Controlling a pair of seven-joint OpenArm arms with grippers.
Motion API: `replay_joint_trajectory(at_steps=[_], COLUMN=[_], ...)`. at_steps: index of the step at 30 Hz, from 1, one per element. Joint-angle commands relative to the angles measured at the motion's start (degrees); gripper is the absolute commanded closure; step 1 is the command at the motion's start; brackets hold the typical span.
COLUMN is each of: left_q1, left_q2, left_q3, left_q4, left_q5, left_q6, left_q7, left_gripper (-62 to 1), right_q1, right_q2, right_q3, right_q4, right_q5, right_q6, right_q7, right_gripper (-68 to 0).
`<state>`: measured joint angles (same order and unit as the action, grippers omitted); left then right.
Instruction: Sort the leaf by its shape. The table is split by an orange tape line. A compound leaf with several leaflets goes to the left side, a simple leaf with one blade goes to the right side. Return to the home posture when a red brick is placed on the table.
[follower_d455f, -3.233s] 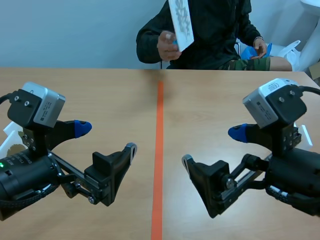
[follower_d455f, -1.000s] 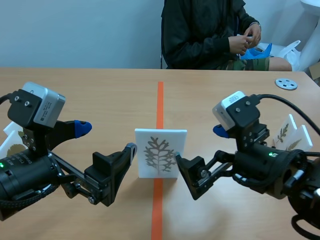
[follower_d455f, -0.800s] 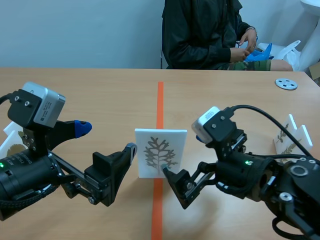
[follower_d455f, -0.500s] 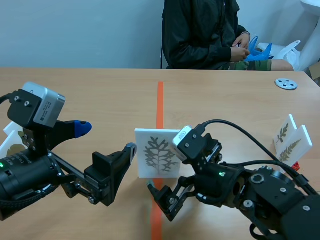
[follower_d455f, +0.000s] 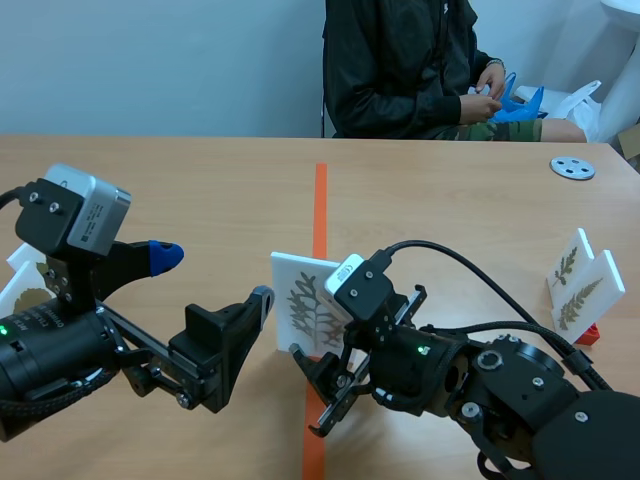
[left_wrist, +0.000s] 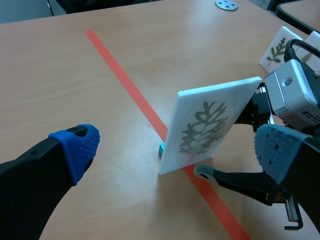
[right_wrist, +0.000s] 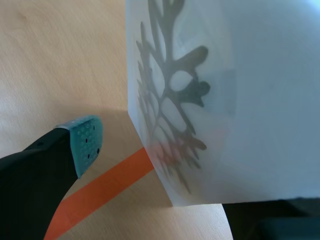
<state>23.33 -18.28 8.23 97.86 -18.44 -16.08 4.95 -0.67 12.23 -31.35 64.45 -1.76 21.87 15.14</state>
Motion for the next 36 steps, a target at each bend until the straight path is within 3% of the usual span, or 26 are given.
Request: replay_joint_trajectory(at_steps=[1, 11, 23, 31, 36], left_q1=[0.3, 0.3, 0.3, 0.3, 0.3], left_q2=[-0.2, -0.2, -0.2, -0.2, -0.2], left_q3=[-0.1, -0.1, -0.1, -0.1, -0.1], left_q4=[0.8, 0.8, 0.8, 0.8, 0.8], left_q5=[-0.3, -0.3, -0.3, -0.3, -0.2], left_q6=[0.1, 0.1, 0.1, 0.1, 0.1], left_q7=[-0.8, -0.8, -0.8, -0.8, -0.8], left_gripper=[-62.3, -62.3, -62.3, -62.3, -62.3], right_q1=[0.6, 0.6, 0.7, 0.6, -1.5], right_q2=[0.5, 0.5, 0.5, 0.5, 0.7], right_q3=[0.4, 0.4, 0.4, 1.1, 4.5], right_q4=[1.6, 1.6, 1.6, 2.7, 7.2], right_q5=[0.4, 0.4, 0.4, 0.5, 1.2], right_q6=[0.0, 0.0, 0.0, 0.0, 0.1], right_q7=[0.6, 0.6, 0.7, 2.0, 1.7], right_gripper=[-32.0, -16.6, -3.3, -1.9, -1.9])
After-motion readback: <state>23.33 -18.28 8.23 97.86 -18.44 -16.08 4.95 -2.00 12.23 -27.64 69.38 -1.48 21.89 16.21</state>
